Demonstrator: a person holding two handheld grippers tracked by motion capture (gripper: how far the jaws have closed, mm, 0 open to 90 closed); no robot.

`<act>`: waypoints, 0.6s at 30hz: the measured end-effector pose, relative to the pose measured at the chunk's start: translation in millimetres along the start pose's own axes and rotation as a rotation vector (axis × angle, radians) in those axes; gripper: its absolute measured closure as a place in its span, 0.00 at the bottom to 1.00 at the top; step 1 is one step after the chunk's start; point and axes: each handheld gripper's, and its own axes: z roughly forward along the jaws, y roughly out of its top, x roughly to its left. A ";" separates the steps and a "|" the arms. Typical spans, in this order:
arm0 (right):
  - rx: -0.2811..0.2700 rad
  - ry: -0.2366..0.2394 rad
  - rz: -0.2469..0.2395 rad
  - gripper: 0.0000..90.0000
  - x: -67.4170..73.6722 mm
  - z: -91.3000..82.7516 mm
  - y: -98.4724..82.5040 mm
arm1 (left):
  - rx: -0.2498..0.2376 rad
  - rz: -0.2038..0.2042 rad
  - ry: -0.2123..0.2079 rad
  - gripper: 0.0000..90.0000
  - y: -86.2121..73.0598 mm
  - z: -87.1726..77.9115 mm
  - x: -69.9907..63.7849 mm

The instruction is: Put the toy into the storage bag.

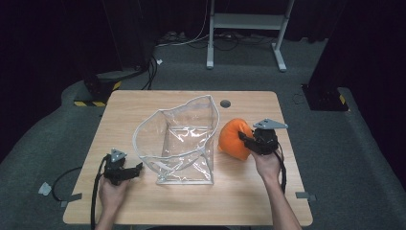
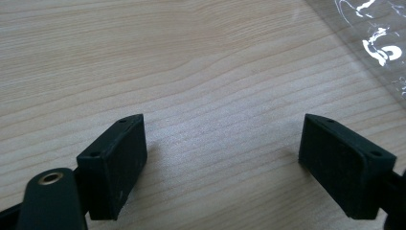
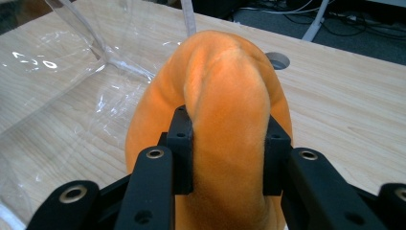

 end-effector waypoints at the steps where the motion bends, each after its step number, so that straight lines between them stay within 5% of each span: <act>1: -0.001 0.001 0.000 0.74 0.1 -2.2 0.8 | 0.000 0.000 0.000 0.19 0.0 0.0 0.1; 18: -0.007 0.015 -0.016 0.74 0.7 -24.2 12.7 | 0.003 0.003 -0.001 0.19 0.0 -0.3 0.4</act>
